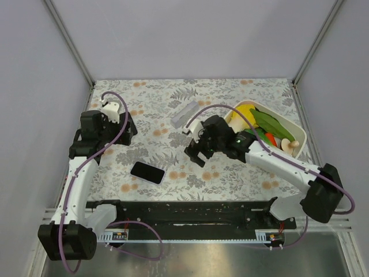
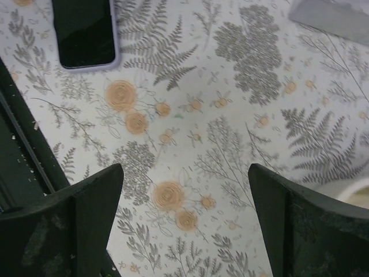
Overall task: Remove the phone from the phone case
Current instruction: Pick up the phone at the center of the board.
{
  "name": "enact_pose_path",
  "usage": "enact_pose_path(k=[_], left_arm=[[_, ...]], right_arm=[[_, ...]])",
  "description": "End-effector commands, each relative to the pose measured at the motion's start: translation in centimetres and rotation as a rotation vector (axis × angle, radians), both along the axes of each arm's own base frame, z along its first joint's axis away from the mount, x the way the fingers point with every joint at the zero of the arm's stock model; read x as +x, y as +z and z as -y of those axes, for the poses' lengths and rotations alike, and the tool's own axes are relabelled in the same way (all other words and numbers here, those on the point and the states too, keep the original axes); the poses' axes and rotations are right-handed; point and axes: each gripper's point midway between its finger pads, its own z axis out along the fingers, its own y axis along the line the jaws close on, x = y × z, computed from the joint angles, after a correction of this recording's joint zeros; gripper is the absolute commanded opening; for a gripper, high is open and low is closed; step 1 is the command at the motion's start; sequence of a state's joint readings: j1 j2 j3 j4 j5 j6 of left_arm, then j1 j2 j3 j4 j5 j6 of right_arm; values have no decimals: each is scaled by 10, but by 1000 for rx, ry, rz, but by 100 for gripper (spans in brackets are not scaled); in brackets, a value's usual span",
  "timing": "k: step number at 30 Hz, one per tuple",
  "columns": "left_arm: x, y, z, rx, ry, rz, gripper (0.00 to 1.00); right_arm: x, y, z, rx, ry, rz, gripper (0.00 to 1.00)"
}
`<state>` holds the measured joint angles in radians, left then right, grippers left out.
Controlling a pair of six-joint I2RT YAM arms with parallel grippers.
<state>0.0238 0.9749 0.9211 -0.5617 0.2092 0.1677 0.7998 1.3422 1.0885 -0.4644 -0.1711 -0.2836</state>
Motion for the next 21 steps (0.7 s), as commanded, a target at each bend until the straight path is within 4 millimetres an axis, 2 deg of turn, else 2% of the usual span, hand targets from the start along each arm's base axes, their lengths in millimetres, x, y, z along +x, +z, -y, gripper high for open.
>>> enact_pose_path(k=[1,6,11,17,21], left_arm=[[5,14,-1,-8,9,63,99],[9,28,2,-40,21,96,99],[11,36,3,-52,24,121,99],[9,40,1,-43,27,145,99],[7,44,2,-43,20,164,99]], right_arm=[[-9,21,-59,68,94,49,99],[-31,3,-115,72,167,-17,99],[-47,-34,-156,23,197,-73,99],[-58,-74,-185,-16,191,-156,99],[-56,-91,-198,-32,173,-178,99]])
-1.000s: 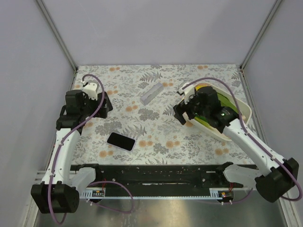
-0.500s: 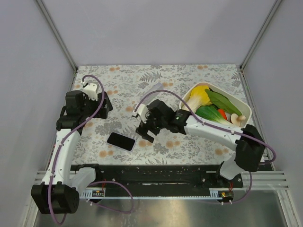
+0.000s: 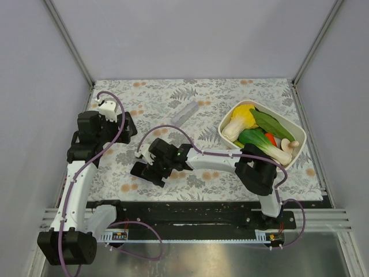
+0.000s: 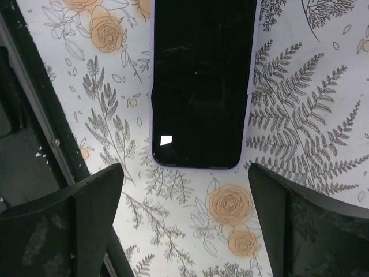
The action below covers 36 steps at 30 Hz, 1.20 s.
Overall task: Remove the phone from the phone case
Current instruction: Pick up the phone at the center of the board.
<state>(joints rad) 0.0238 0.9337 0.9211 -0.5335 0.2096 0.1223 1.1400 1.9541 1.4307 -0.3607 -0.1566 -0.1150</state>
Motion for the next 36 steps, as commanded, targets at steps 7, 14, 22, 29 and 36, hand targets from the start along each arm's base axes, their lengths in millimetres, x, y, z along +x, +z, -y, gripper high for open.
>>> enact_pose_path(k=[7,14,22,29,36], left_arm=[[6,31,1,-10,-5,121,99],[8,28,4,-24,-10,121,99],[8,29,4,-30,-11,125,99],[8,33,4,-29,-10,135,99],[6,33,6,-30,-19,141,99]], right_arm=[[14,-15,-33,15,-79,9,99],[13,-29,-31,-13,-73,-3,99],[13,-44,-33,-41,-93,-12,99],[20,-66,-21,-142,-160,95,99],[11,-85,-2,-209,-146,72,90]])
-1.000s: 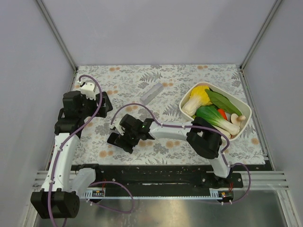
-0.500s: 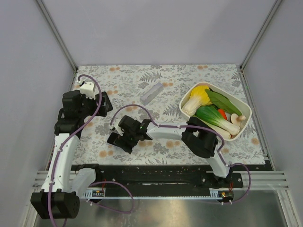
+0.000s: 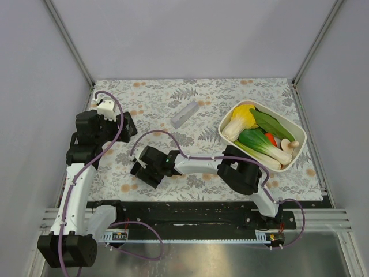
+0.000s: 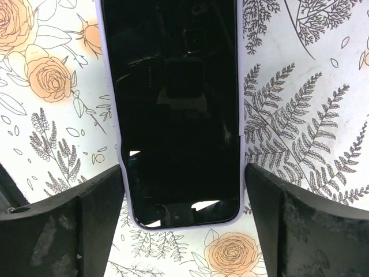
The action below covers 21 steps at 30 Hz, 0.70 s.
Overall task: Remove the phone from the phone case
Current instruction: Pick up the phone at the center of the board.
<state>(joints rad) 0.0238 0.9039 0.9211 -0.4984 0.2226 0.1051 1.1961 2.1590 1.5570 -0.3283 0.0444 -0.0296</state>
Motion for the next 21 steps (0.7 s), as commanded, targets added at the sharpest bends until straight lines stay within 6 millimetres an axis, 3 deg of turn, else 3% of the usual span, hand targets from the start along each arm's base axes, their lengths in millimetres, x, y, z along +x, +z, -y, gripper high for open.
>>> enact_pose_path(k=[1,9,15,21], left_arm=[[4,18,2,-8,-15,78,99],[4,11,0,25,-23,64,99],[2,0,8,35,-94,38,99],[-11,-24,32,43,-294,-19,99]], right_arm=[[-8,-36,28,-132,-2,-23,87],[-19,-30,51,-190,67,-39,41],[-18,-7,76,-205,75,-9,21],[0,8,104,-195,27,7,4]])
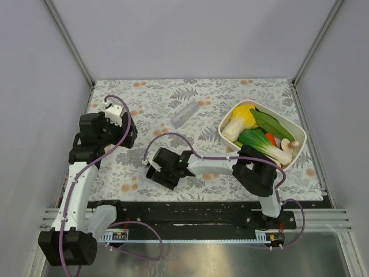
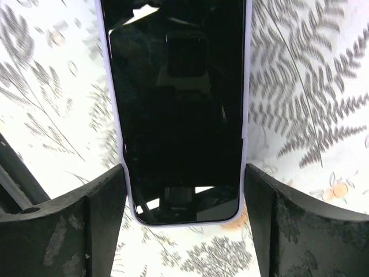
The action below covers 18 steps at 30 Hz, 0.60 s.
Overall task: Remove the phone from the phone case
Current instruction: Pick up the phone at the center of the board.
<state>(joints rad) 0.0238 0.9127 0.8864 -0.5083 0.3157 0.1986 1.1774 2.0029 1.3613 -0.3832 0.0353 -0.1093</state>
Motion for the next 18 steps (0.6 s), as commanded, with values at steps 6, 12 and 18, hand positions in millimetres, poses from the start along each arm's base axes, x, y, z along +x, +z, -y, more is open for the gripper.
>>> enact_pose_path(k=[6,12,18], left_arm=[[-12,-19,29,26,-285,-14,99],[-16,-27,41,28,-397,-11,99],[-22,-38,49,7,-474,-46,99]], right_arm=[[31,19,69,-64,-68,0,0],[45,35,84,-23,-75,34,0],[53,55,90,28,-83,65,0]])
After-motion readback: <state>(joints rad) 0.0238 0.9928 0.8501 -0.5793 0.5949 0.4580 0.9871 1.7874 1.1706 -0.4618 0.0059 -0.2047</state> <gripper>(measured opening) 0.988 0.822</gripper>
